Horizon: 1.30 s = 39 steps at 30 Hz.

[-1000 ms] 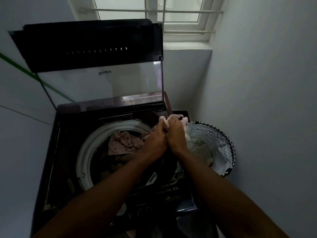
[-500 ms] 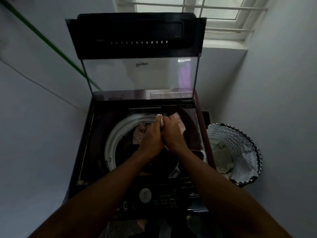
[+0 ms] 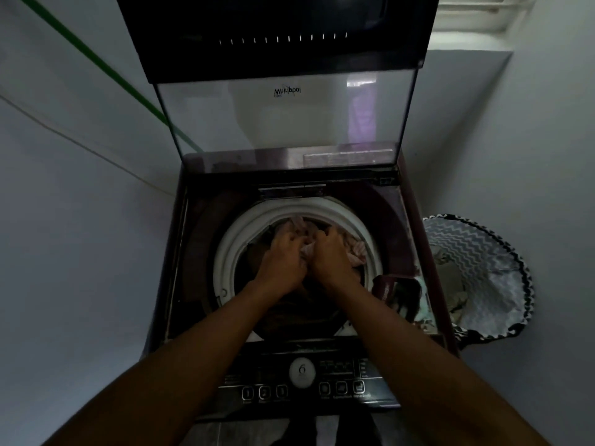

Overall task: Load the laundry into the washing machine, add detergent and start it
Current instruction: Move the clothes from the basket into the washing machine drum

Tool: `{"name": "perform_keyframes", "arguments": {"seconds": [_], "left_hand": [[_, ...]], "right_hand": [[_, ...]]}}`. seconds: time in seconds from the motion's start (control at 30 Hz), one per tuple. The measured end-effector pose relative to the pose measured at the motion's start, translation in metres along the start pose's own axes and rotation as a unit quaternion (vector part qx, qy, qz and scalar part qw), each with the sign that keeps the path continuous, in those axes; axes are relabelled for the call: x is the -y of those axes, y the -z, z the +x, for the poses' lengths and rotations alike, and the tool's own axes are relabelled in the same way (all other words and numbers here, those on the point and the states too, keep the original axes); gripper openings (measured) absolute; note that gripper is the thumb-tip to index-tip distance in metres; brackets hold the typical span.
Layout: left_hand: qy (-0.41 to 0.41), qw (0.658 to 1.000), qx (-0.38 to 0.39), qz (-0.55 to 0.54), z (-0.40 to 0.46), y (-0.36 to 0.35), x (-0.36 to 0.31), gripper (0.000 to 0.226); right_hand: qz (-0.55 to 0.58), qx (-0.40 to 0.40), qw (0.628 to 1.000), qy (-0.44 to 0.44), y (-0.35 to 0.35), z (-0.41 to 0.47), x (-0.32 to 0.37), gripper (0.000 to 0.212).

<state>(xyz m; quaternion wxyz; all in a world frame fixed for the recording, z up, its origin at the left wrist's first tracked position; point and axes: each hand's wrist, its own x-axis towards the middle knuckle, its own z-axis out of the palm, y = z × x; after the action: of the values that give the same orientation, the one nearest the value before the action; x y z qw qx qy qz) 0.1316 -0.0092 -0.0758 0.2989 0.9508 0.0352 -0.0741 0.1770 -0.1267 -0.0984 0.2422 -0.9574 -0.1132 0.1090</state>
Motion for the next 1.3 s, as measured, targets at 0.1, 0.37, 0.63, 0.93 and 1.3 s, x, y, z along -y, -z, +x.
{"name": "perform_keyframes", "arguments": {"seconds": [0.1,0.37,0.63,0.93,1.3], "left_hand": [[0.02,0.997,0.068,0.012,0.01,-0.012,0.014,0.046],[0.048,0.979,0.195,0.038,0.006,-0.029,0.038,0.063],[0.021,0.992,0.125,0.03,0.021,-0.017,0.019,0.059],[-0.006,0.998,0.061,-0.014,0.027,-0.007,-0.021,0.054],[-0.087,0.994,-0.021,-0.063,0.049,-0.017,-0.097,0.031]], "right_hand": [[0.058,0.017,0.998,-0.003,-0.009,0.005,-0.002,0.039],[0.002,0.337,0.938,-0.085,-0.064,0.007,-0.048,0.073],[-0.111,0.232,0.965,-0.054,-0.013,0.027,-0.048,0.047],[0.062,0.055,0.996,0.026,0.025,0.017,-0.023,0.022],[0.027,-0.194,0.98,-0.027,0.09,0.009,-0.061,0.01]]}}
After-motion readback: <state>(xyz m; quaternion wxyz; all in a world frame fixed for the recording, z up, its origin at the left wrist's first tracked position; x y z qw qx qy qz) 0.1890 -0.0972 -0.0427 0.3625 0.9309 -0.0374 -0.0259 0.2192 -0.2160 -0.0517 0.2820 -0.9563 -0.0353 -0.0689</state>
